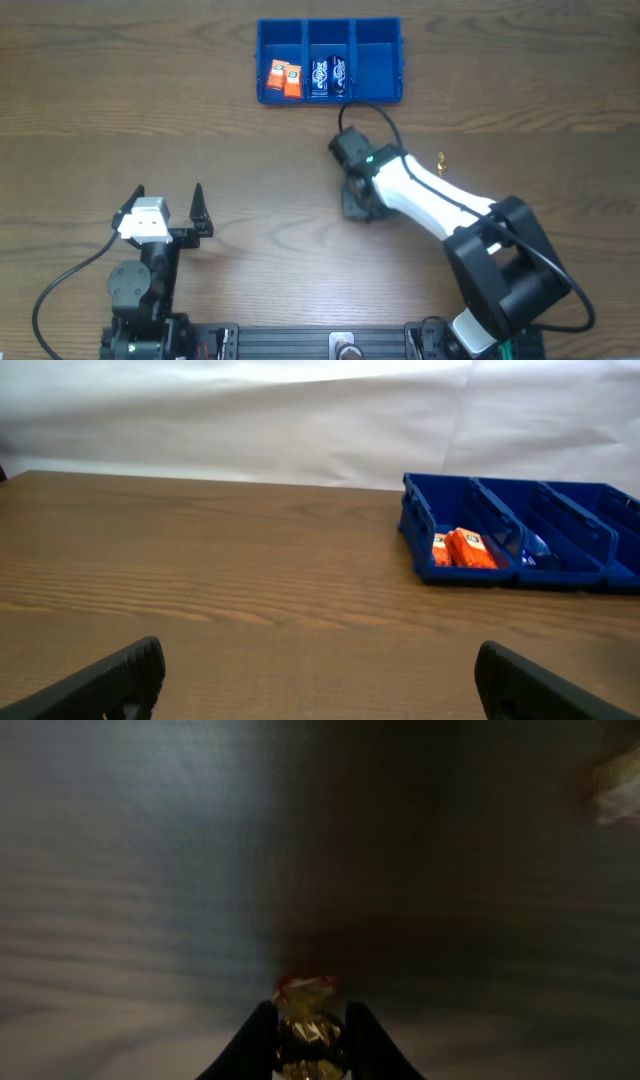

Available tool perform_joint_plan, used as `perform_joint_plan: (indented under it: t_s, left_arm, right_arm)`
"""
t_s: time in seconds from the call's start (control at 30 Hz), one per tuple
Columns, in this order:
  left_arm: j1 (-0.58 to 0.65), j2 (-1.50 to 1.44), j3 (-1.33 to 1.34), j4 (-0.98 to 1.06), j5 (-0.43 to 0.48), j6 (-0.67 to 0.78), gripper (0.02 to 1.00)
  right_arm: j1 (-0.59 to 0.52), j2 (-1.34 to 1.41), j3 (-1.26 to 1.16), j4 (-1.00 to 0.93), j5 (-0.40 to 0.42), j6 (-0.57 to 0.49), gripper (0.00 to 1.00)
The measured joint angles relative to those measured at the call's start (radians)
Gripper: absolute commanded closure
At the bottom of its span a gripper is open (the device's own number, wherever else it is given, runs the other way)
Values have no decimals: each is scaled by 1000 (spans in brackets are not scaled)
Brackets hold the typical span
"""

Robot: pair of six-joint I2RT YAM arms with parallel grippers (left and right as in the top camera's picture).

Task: Sort Candies Into Trays

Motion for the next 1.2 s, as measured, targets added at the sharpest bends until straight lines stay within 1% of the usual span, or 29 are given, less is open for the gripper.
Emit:
perform_joint_plan:
  t_s: [0.1, 0.2, 0.37, 0.4, 0.43, 0.57, 0.73, 0.87, 1.0, 1.2]
  left_arm:
    - [0, 0, 0, 0, 0, 0, 20]
    - [0, 0, 0, 0, 0, 0, 23]
    - [0, 0, 0, 0, 0, 0, 20]
    - [0, 0, 0, 0, 0, 0, 20]
    - [0, 0, 0, 0, -1, 0, 20]
    - [0, 0, 0, 0, 0, 0, 20]
    - [0, 0, 0, 0, 0, 0, 20]
    - [0, 0, 0, 0, 0, 0, 20]
    - [0, 0, 0, 0, 0, 0, 20]
    - [0, 0, 0, 0, 0, 0, 20]
  right_arm:
    - [-53, -12, 169, -111, 29, -35, 899]
    - [-126, -11, 414, -171, 69, -84, 901]
    - [-215, 86, 806, -178, 137, -170, 906]
    - [-216, 95, 822, -176, 138, -173, 908]
    - [-229, 166, 909, -168, 155, -198, 908]
    - [-238, 364, 1051, -159, 170, -240, 908]
    - [-248, 524, 1069, -127, 179, -261, 908]
    - [-259, 551, 1069, -110, 181, -263, 897]
    - [-266, 550, 1080, -89, 183, -266, 772]
    - [-269, 550, 1080, -64, 188, -277, 224]
